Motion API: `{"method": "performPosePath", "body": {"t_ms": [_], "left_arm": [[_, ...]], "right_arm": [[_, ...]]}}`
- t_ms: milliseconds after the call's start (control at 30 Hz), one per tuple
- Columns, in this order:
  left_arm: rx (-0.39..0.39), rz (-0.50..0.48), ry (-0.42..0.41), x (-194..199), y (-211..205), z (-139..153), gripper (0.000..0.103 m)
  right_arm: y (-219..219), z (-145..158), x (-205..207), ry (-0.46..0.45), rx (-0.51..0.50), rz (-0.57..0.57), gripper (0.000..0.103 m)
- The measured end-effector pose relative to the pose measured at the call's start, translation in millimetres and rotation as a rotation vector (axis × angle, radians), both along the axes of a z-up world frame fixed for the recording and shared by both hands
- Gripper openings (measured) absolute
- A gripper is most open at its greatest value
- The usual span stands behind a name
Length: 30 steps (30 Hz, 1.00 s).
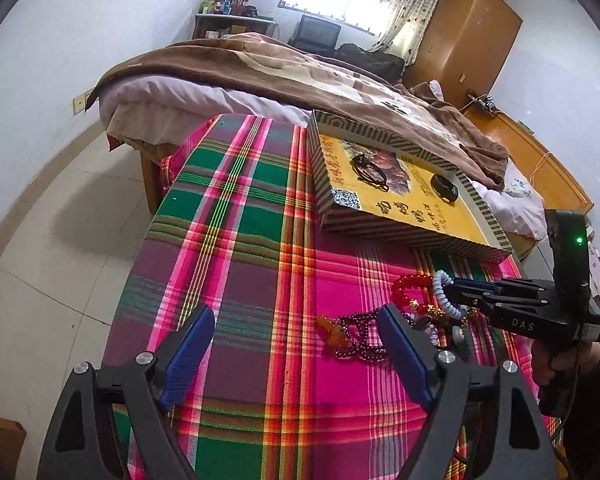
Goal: Organize jewelry
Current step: 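Grasp the blue coiled hair tie with the right tool, then grasp the brown bead bracelet with the left tool while the right tool holds the coil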
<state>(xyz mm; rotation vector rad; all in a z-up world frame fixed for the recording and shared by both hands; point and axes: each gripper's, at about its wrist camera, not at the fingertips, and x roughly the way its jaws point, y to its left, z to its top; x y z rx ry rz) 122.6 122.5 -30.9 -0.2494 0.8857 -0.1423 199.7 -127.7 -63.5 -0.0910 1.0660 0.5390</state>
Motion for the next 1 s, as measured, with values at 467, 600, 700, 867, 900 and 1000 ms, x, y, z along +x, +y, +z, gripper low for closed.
{"method": "performPosePath", "body": {"t_ms": [467, 600, 700, 867, 900, 1000], "left_arm": [[0.036, -0.092, 0.082, 22.5, -22.2, -22.3, 0.083], [0.123, -0.148, 0.091, 30.8, -41.8, -26.2, 0.083], [0.189, -0.190, 0.098, 35.2, -54.1, -29.8, 0.083], [0.303, -0.225, 0.134, 43.7, -68.2, -34.4, 0.088], [0.309, -0.223, 0.140, 46.4, -67.8, -35.2, 0.090], [0.309, -0.225, 0.148, 50.9, -64.1, -37.2, 0.096]], "right_arm": [[-41.0, 36.9, -15.3, -0.106, 0.151, -0.126, 0.010], [-50.5, 49.5, -22.8, -0.134, 0.198, -0.150, 0.010], [-55.3, 56.5, -27.2, -0.149, 0.219, -0.157, 0.010], [-60.4, 63.2, -34.0, -0.172, 0.236, -0.164, 0.010], [-61.2, 63.8, -34.6, -0.173, 0.242, -0.164, 0.010], [-61.8, 64.4, -36.1, -0.176, 0.248, -0.166, 0.010]]}}
